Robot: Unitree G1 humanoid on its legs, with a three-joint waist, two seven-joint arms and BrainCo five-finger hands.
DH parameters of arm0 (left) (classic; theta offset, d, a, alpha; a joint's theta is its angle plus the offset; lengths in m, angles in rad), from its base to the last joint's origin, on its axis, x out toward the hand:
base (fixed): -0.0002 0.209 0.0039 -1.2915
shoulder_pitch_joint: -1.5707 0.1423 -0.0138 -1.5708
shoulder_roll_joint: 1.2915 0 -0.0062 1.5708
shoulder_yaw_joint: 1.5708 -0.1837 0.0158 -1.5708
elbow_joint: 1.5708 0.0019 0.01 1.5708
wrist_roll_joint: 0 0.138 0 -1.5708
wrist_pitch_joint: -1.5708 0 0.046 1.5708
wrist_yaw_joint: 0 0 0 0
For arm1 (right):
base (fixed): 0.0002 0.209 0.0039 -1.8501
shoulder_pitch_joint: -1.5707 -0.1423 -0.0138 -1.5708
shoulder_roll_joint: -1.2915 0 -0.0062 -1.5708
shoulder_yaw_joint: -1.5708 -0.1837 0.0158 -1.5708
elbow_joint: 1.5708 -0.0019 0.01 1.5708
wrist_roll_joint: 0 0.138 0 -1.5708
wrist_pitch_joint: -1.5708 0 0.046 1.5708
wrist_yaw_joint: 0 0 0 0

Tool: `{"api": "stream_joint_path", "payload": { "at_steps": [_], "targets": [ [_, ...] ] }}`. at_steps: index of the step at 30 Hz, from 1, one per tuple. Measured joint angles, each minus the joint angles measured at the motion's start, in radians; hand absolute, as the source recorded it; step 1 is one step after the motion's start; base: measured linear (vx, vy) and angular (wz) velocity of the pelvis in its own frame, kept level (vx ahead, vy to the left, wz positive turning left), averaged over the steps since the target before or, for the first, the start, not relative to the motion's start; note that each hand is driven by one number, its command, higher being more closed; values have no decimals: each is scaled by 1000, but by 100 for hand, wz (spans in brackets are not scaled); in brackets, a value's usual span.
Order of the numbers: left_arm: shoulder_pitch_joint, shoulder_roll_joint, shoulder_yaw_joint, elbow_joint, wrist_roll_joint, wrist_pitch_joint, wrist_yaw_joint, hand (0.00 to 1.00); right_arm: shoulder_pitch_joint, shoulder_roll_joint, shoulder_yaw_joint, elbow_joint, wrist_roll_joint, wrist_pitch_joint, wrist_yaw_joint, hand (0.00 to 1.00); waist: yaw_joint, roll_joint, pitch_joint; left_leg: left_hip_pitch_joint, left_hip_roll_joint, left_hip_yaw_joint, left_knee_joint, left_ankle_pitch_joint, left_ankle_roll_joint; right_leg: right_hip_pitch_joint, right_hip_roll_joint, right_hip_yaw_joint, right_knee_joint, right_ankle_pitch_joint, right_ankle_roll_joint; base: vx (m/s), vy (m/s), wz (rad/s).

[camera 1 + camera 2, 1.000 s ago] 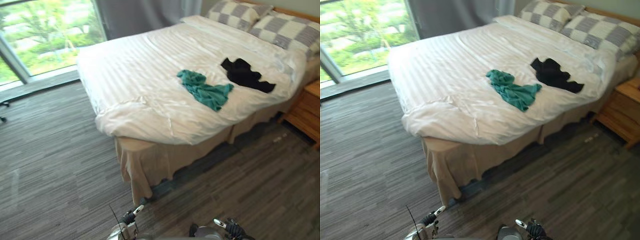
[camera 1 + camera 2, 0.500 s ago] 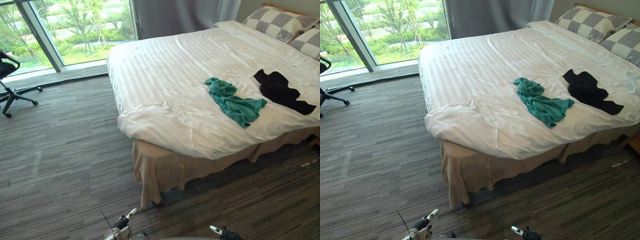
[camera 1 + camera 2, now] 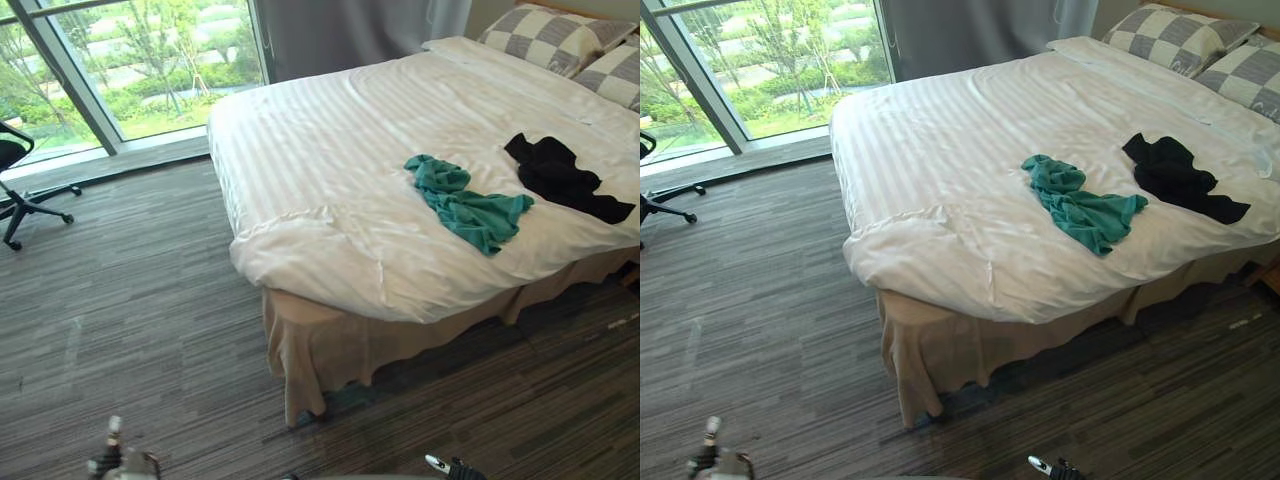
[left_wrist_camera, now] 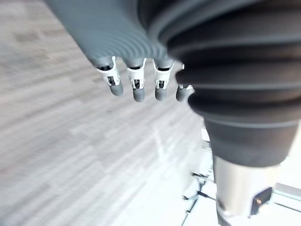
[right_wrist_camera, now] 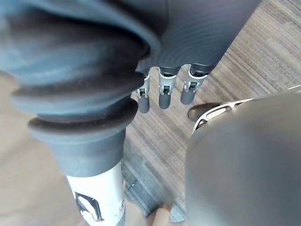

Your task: Tidy the bed and pick cloth on bed and put in laundry

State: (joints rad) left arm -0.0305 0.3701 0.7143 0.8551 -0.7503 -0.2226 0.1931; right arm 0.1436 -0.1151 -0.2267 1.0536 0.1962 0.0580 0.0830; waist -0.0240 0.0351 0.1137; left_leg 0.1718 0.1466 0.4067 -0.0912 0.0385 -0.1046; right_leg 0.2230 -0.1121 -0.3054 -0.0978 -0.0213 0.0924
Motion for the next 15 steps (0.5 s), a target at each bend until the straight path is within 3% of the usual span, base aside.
{"api": "stream_joint_path", "payload": {
  "at_steps": [2,4,8,15],
  "targets": [
    [-47,40,-10,-72,111,-9,34,0,10,2,6,-12,8,-10,-2,0,0,1,0,3,4,22,0,0,0,-3,1,7,0,5,0,-5,-17,-28],
    [-125,91,-103,-205,356,-24,94,0,33,5,20,-31,28,-12,-6,0,0,0,-2,16,8,57,0,0,-1,-2,2,7,0,10,2,-45,-21,-23],
    [-228,127,-260,-344,540,-19,92,0,64,21,16,-69,42,-13,-18,0,-15,8,-22,14,10,77,-1,1,-2,-14,1,7,0,17,2,-43,-20,-16],
    [-399,106,-558,-417,802,107,8,0,94,32,-16,-136,49,-13,-16,0,-50,30,-50,19,15,123,-1,5,-8,-37,5,25,0,30,0,-42,-19,-15]
  ]
}}
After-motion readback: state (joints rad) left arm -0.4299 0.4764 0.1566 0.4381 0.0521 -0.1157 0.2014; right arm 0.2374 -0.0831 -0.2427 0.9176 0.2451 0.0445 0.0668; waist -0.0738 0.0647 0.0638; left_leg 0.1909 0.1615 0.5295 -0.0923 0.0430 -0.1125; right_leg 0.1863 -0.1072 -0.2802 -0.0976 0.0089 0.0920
